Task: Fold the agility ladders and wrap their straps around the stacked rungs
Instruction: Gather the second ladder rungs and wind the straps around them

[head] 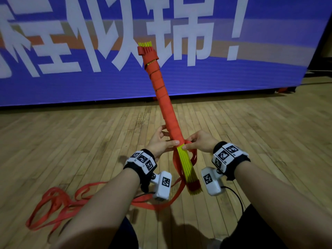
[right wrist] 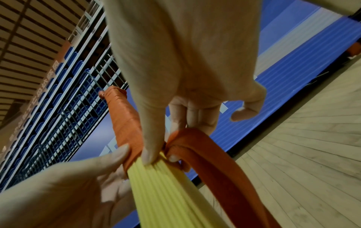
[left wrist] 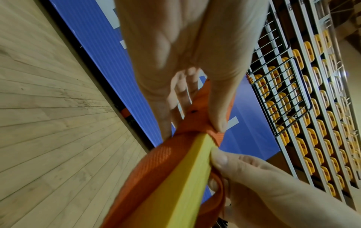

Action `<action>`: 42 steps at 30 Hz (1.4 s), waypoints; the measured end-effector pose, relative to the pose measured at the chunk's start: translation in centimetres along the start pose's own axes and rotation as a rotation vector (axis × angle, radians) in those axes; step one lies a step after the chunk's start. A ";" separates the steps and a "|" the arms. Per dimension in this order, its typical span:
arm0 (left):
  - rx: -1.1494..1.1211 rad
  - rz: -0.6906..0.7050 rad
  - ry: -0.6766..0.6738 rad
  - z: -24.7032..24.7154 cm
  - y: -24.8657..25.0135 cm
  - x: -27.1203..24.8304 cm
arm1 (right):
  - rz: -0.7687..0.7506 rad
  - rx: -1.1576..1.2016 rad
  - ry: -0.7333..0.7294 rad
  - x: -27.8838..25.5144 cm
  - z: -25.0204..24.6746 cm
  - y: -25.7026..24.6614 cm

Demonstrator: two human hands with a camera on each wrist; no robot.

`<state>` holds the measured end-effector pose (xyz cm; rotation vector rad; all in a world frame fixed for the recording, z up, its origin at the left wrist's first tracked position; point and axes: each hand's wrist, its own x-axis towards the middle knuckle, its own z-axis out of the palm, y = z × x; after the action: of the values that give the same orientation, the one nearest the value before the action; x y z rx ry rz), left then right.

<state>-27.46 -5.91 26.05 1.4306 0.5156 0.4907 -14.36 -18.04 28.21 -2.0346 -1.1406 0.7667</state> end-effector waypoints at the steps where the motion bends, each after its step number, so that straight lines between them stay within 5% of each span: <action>1: 0.008 0.011 0.018 0.0 0.0 0.0 | -0.003 -0.005 0.011 0.0 0.2 -0.1; 13: 0.095 0.003 -0.001 0.2 0.3 -0.1 | -0.016 -0.156 0.056 0.5 1.5 -0.3; 24: 0.040 -0.069 -0.119 -0.3 0.5 0.2 | -0.015 -0.049 0.040 0.3 0.8 -0.2; 42: 0.096 0.008 0.038 0.8 -0.2 0.1 | -0.022 -0.049 -0.029 0.6 0.0 0.9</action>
<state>-26.91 -6.50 25.88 1.5180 0.5710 0.5058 -13.67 -17.85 27.41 -2.0537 -1.2072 0.7672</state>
